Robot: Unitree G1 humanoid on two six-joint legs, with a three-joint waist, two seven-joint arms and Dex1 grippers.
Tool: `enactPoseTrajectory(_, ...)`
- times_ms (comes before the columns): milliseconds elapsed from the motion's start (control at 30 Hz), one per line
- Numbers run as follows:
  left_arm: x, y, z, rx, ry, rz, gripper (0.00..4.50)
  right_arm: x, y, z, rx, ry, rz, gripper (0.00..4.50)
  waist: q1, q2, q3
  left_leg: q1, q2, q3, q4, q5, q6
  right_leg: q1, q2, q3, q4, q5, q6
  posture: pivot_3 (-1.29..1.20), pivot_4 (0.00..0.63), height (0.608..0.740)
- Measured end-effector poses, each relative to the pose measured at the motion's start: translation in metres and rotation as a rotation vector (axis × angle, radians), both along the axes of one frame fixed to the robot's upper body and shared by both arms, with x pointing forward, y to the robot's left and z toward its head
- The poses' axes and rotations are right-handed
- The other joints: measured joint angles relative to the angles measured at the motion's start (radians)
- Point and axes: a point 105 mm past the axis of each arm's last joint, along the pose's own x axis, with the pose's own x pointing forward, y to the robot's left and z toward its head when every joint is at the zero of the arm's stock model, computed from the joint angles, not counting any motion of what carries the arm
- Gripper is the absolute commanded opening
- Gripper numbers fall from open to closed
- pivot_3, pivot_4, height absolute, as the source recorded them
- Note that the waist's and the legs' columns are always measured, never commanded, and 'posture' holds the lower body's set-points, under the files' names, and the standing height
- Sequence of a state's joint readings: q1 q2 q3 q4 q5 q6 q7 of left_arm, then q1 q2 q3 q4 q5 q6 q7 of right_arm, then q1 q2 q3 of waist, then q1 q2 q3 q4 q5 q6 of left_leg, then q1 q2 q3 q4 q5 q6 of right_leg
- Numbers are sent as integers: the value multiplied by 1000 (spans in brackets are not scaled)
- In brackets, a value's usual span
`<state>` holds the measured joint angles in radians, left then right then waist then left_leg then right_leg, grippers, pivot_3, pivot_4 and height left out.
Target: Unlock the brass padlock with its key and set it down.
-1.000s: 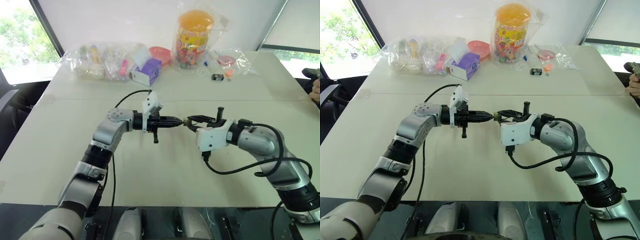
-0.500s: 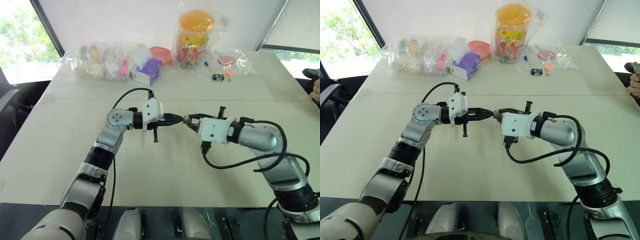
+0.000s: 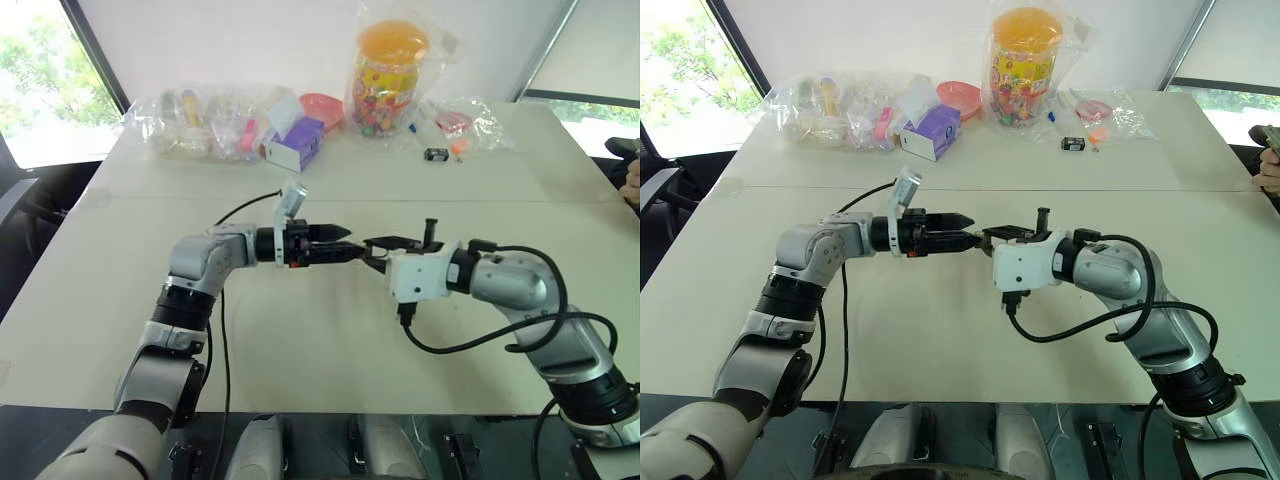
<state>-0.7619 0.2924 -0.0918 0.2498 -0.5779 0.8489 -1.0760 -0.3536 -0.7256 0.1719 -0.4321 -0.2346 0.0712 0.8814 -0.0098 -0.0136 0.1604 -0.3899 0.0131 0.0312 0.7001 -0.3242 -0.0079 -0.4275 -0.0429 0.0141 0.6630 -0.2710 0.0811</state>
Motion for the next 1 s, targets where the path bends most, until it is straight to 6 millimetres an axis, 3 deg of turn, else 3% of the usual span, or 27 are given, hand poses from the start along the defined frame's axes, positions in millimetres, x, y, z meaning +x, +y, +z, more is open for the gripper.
enactPoseTrajectory(367,1,-9,-4,36,-54,14,4284,0,0,0,-5,-7,-2,655,-1,0,0,0,0,0,0,0,0,0,0,0,0,0,0,0,150,735)
enactPoseTrajectory(467,2,-11,-9,50,-42,16,3316,0,0,0,-6,-10,2,655,0,0,0,0,0,0,0,0,0,0,0,0,0,0,0,0,150,735)
enactPoseTrajectory(667,-3,-19,-7,16,-41,-28,191,3,-3,-1,-16,-17,-20,655,0,0,0,0,0,0,0,0,0,0,0,0,0,0,0,0,150,735)
enactPoseTrajectory(967,-3,-19,-7,13,-37,-28,80,3,-3,0,-18,-18,-20,655,-1,0,0,0,0,0,0,0,0,0,0,0,0,0,0,0,150,735)
enactPoseTrajectory(1000,-3,-19,-8,13,-37,-29,21,3,-3,-1,-17,-15,-20,1155,-1,0,0,0,0,0,0,0,0,0,0,0,0,0,0,0,150,735)
